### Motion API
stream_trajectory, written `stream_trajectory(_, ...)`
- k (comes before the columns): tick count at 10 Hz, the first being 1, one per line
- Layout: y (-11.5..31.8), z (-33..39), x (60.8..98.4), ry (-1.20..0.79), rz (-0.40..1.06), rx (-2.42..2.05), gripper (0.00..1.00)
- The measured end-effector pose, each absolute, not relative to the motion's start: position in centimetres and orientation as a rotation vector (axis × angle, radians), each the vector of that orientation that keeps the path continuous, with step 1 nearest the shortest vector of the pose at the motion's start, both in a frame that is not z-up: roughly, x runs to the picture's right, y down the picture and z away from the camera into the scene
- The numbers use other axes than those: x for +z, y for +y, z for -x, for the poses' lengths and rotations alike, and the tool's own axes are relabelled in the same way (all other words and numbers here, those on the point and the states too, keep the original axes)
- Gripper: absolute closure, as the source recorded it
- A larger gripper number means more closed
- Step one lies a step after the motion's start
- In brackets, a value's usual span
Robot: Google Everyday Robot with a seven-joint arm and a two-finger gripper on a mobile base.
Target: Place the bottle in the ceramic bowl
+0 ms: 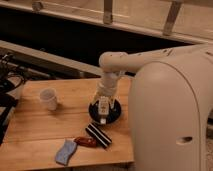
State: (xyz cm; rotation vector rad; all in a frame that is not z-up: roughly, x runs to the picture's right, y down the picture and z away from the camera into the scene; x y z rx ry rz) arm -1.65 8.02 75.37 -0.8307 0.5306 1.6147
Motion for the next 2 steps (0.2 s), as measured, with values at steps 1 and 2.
stream_trajectory(1, 7.95, 1.65, 75.36, 0.53, 0.83, 1.615, 0.23)
stream_trajectory(2, 7.93, 1.58, 75.37, 0.531, 0.829, 1.616, 0.23)
